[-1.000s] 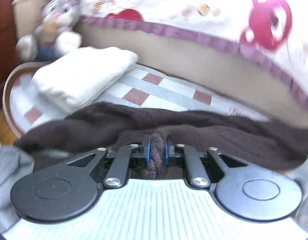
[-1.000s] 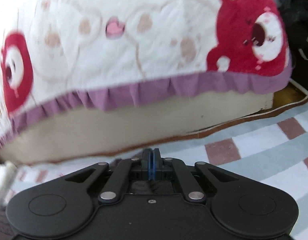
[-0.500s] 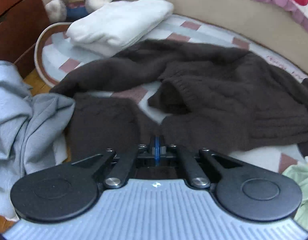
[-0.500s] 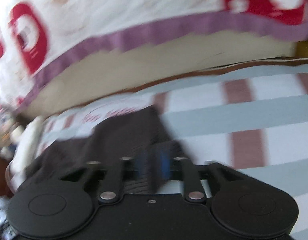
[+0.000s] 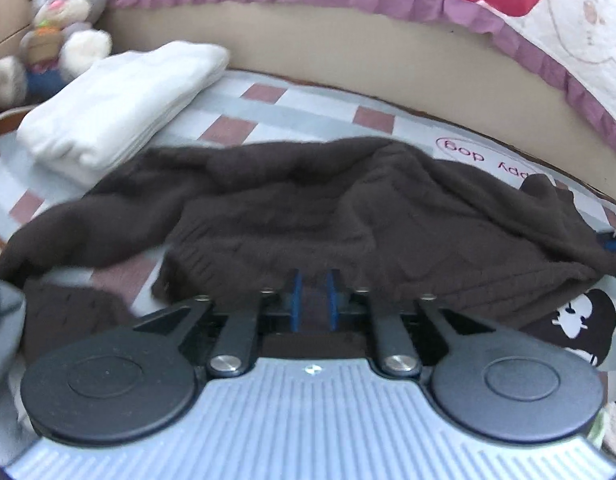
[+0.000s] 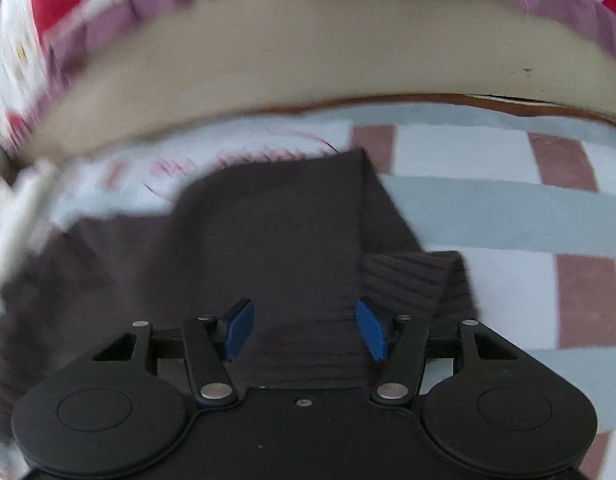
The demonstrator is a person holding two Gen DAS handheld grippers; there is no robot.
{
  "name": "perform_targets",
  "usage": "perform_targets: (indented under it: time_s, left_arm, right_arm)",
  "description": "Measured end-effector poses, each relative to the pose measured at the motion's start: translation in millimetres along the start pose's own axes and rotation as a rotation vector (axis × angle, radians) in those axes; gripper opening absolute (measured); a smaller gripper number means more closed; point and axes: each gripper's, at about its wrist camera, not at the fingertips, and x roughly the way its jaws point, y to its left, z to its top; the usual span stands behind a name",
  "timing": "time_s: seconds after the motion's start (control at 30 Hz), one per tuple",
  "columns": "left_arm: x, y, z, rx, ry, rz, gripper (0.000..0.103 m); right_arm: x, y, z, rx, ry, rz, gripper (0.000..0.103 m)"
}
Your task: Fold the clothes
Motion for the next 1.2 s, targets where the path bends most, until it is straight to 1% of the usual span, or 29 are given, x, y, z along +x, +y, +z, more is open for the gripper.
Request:
perform_targets:
  time_s: [0.03,0.07,0.1,0.13,0.17,0.2,0.23,0.3,0.33,0.4,0.47,0.5,0.57,0.6,0.63,0.67,0.7,0.73,0.77,0.83,0.87,0.93,0.97,1.0,1.1,1.2]
  left_arm:
    - [7,-1,4,0.002,0.004,-0.003,0.028]
    - [14,-3,8,0.005,0.011,-0.002,0.029]
    - [22,-4,13,0.010,0.018,0.000,0.029]
    - [31,-6,17,0.017,0.026,0.005,0.029]
    - [40,-9,21,0.029,0.031,0.010,0.029]
    - [48,-11,25,0.045,0.033,0.016,0.030]
    - [55,-14,29,0.065,0.039,0.015,0.030]
    - [66,-19,34,0.114,0.059,-0.002,0.029]
    - [69,-21,36,0.129,0.064,-0.006,0.029]
    - [63,-18,38,0.116,0.056,-0.004,0.029]
    - [55,-8,37,0.079,0.044,-0.019,0.029]
    - [52,-3,37,0.064,0.038,-0.021,0.029]
    - [53,8,37,0.057,0.036,0.007,0.029]
    - [54,12,38,0.055,0.039,0.031,0.029]
    - [56,16,39,0.051,0.044,0.058,0.029]
    - [56,18,40,0.043,0.045,0.074,0.029]
    - [53,19,39,0.032,0.039,0.075,0.029]
    - [49,17,38,0.026,0.028,0.063,0.029]
    - [44,12,35,0.034,0.015,0.047,0.030]
    - [38,-4,30,0.086,-0.004,0.028,0.034]
    - [36,-16,27,0.126,-0.014,0.021,0.035]
    - [33,-44,21,0.217,-0.032,-0.025,0.039]
    - [32,-58,19,0.264,-0.041,-0.053,0.045]
    - [31,-71,17,0.299,-0.047,-0.082,0.049]
    - [38,-104,15,0.325,-0.028,-0.197,0.050]
    - [51,-132,5,0.382,0.010,-0.267,0.050]
  right_arm:
    - [9,-1,-1,-0.020,0.033,-0.001,0.067]
    - [14,-1,-3,-0.041,0.032,0.018,0.071]
    - [15,3,-5,-0.087,0.007,0.027,0.073]
    - [16,10,-7,-0.149,0.003,0.017,0.069]
    - [16,17,-8,-0.211,0.000,0.006,0.062]
    - [16,25,-10,-0.273,-0.003,-0.006,0.036]
    - [15,34,-11,-0.342,-0.005,-0.003,0.016]
    - [6,45,-7,-0.416,-0.037,-0.024,0.013]
    - [-1,52,-2,-0.440,-0.053,-0.083,0.012]
    - [-28,55,17,-0.361,-0.156,-0.133,0.012]
    - [-56,50,43,-0.241,-0.266,-0.081,0.012]
    - [-69,47,57,-0.179,-0.332,-0.075,0.012]
    - [-86,39,84,-0.089,-0.490,-0.038,0.012]
    - [-91,32,94,-0.032,-0.592,0.009,0.019]
    - [-86,24,99,0.018,-0.674,0.065,0.031]
    - [-82,16,105,0.067,-0.755,0.121,0.045]
    - [-67,8,110,0.126,-0.734,0.104,0.064]
    - [-54,5,111,0.161,-0.683,0.056,0.063]
    - [-43,1,105,0.185,-0.626,0.012,0.063]
    - [-22,-5,94,0.232,-0.511,-0.075,0.063]
    - [-16,-8,89,0.259,-0.456,-0.097,0.062]
    - [-18,-12,86,0.316,-0.373,-0.100,0.062]
    - [-19,-14,85,0.344,-0.331,-0.101,0.062]
    - [-28,-15,82,0.353,-0.346,-0.078,0.062]
    - [-61,-20,62,0.377,-0.387,-0.062,0.063]
    - [-75,-33,33,0.447,-0.366,-0.061,0.063]
